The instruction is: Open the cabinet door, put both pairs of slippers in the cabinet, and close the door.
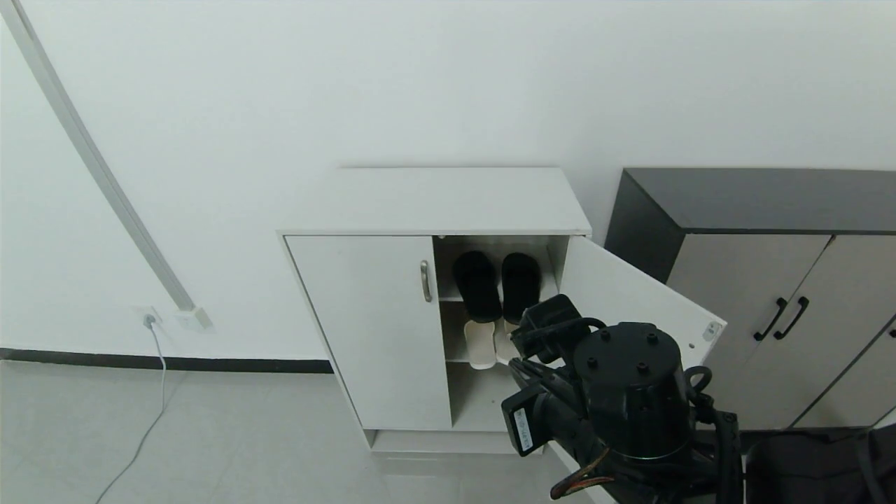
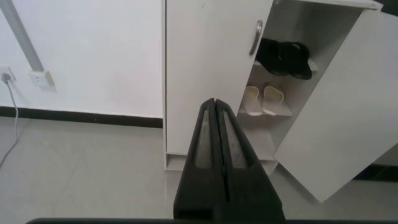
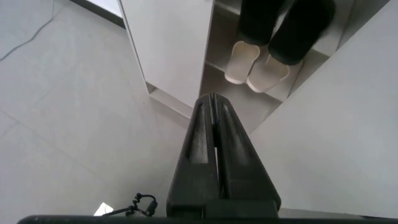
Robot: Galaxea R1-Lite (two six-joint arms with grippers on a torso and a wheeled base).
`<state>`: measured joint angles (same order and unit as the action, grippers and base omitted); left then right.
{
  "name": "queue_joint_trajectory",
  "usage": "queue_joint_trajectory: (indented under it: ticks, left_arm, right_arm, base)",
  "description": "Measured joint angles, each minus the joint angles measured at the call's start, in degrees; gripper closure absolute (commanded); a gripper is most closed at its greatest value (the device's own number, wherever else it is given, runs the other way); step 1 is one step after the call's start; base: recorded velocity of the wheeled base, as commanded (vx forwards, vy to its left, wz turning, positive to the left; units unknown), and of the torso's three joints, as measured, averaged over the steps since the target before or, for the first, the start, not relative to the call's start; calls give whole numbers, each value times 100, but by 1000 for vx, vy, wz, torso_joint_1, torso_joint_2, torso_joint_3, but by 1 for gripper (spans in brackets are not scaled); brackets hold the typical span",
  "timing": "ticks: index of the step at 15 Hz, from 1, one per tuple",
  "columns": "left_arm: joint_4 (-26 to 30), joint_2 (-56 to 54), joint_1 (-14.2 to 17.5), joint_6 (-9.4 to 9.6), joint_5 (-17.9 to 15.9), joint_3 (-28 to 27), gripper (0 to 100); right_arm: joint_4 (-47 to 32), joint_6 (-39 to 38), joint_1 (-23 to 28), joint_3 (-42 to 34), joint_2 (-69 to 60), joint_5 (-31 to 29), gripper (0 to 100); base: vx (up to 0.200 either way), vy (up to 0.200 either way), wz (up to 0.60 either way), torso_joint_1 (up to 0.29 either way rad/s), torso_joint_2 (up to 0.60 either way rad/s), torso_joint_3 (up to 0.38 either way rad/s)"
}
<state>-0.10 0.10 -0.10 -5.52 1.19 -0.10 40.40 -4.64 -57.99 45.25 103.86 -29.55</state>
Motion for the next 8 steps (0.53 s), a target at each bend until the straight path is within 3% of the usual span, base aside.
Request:
queue_joint_trajectory:
  ticks: [4,8]
  left_arm:
    - [2,0,0,0,0,0,100]
    - [2,0,0,0,0,0,100]
  right_arm:
    - [55,-6,17,-5,-4,-4,100]
    - [99,7,61,-39,-50,-11,100]
  base:
    - [0,0,0,261,-597,-337]
    - [0,0,0,200,-449,-249]
